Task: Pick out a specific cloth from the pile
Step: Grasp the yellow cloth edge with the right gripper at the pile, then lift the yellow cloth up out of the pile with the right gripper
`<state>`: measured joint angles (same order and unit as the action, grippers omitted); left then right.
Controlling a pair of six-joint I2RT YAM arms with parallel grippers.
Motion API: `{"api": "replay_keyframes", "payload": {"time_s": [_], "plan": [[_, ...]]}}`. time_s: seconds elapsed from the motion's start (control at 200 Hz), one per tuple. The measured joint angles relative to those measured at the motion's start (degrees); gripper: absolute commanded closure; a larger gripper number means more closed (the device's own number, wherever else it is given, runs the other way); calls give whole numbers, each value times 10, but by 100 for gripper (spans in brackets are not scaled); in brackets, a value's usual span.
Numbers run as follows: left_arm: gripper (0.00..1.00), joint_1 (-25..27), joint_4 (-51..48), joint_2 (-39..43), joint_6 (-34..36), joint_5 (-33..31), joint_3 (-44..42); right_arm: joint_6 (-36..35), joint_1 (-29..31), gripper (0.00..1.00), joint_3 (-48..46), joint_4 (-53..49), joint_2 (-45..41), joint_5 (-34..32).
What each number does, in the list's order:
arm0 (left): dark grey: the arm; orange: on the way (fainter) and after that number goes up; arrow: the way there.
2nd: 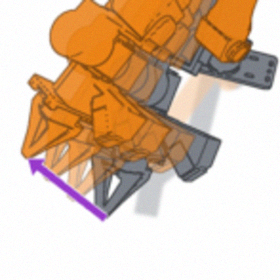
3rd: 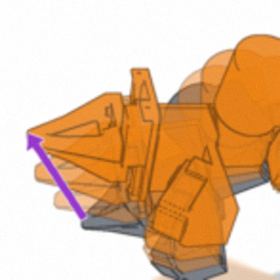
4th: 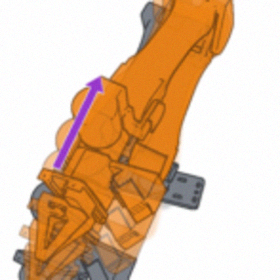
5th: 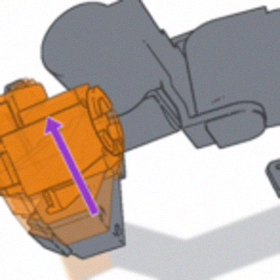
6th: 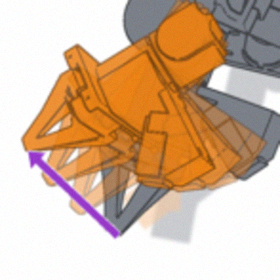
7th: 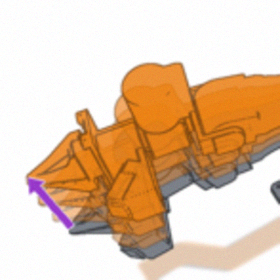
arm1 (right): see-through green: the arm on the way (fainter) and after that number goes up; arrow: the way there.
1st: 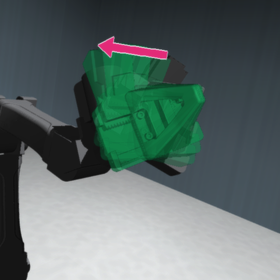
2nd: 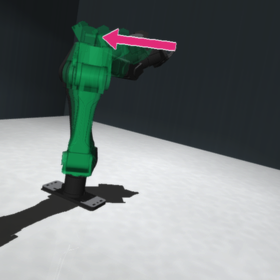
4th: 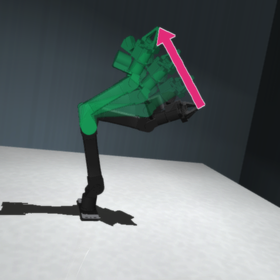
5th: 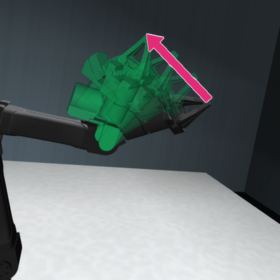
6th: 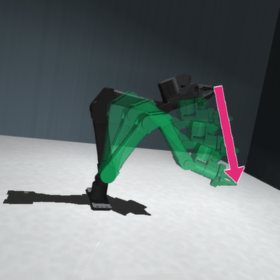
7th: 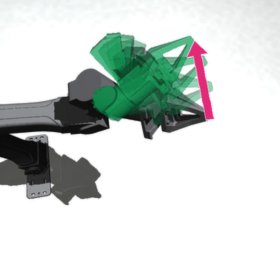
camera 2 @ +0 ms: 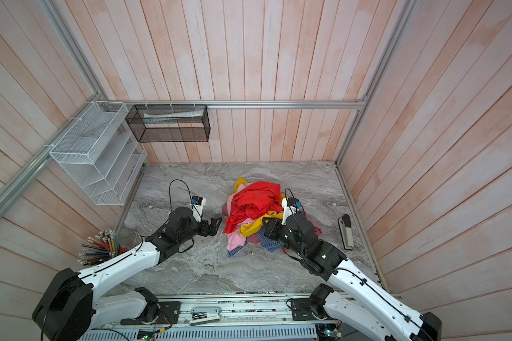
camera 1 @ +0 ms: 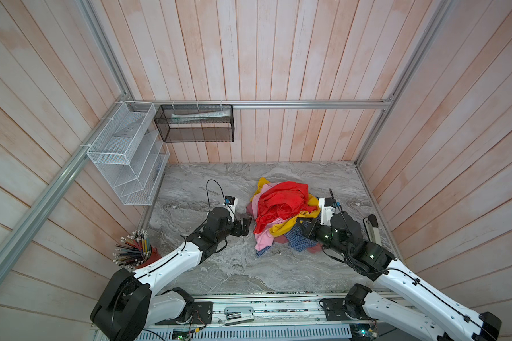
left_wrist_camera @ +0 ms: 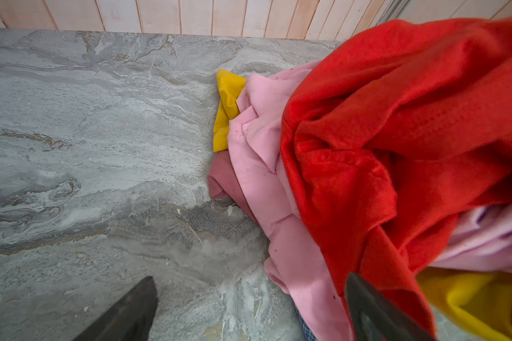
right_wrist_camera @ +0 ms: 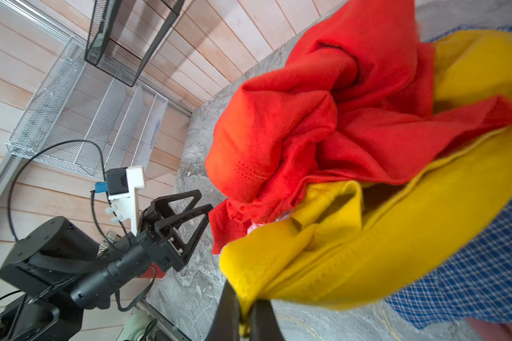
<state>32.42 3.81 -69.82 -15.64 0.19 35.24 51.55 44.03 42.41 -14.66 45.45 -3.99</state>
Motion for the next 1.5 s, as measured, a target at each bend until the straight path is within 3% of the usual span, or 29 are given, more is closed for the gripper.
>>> {"api": "replay_keyframes", "payload": {"time_s": [0.65,1.105,1.5], "plan": [[0,17,5,-51,9,11,31,-110,0,100,77,-9,-32,-33],[0,21,7,-51,10,11,33,-218,0,100,182,-17,-30,-32],[0,29,10,-62,11,11,38,-270,0,100,205,-2,-31,-23]]}}
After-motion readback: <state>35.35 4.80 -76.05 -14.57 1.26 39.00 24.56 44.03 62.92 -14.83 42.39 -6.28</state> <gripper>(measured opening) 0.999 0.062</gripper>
